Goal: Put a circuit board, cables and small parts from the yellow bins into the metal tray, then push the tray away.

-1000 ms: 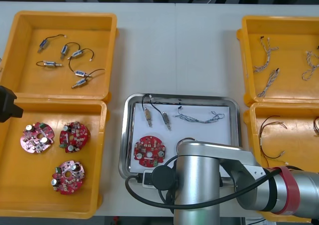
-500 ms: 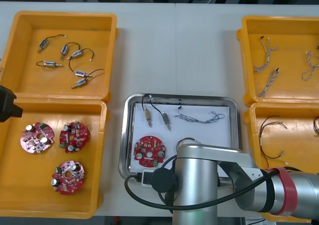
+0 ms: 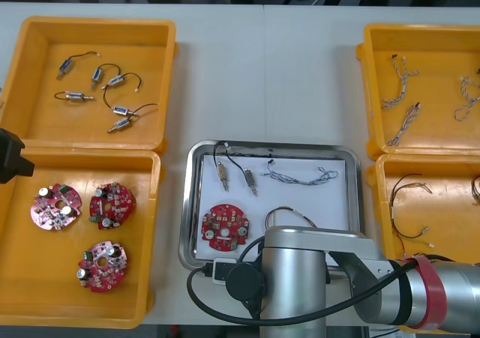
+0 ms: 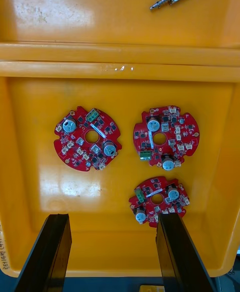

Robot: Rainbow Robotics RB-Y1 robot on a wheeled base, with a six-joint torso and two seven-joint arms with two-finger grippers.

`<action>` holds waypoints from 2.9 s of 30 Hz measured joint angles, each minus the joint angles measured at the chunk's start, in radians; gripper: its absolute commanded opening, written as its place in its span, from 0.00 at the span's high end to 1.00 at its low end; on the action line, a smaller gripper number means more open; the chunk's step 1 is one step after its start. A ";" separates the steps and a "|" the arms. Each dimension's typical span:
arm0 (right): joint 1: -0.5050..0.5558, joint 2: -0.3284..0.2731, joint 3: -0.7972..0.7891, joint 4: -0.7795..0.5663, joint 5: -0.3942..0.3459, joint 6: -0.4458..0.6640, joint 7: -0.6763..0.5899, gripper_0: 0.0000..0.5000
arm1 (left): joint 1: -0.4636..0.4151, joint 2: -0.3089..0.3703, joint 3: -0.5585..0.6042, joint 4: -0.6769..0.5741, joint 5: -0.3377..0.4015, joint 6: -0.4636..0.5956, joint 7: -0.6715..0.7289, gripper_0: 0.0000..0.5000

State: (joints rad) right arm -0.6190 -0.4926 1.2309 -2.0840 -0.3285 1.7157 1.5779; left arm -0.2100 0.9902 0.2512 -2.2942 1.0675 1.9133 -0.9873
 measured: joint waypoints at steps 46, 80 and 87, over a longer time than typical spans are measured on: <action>-0.151 -0.077 0.000 0.000 -0.118 -0.105 0.013 1.00 | 0.000 0.000 0.000 0.000 0.000 0.000 0.000 0.00; -0.413 -0.094 -0.065 0.286 -0.347 -0.239 0.102 1.00 | 0.000 0.000 0.000 -0.001 0.000 0.000 0.000 0.00; -0.422 -0.094 -0.066 0.322 -0.294 -0.291 0.144 1.00 | 0.000 0.000 0.000 -0.001 0.000 0.000 0.000 0.00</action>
State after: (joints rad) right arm -1.0412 -0.5870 1.1654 -1.7621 -0.6229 1.4251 1.7217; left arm -0.2100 0.9898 0.2512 -2.2948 1.0671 1.9133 -0.9873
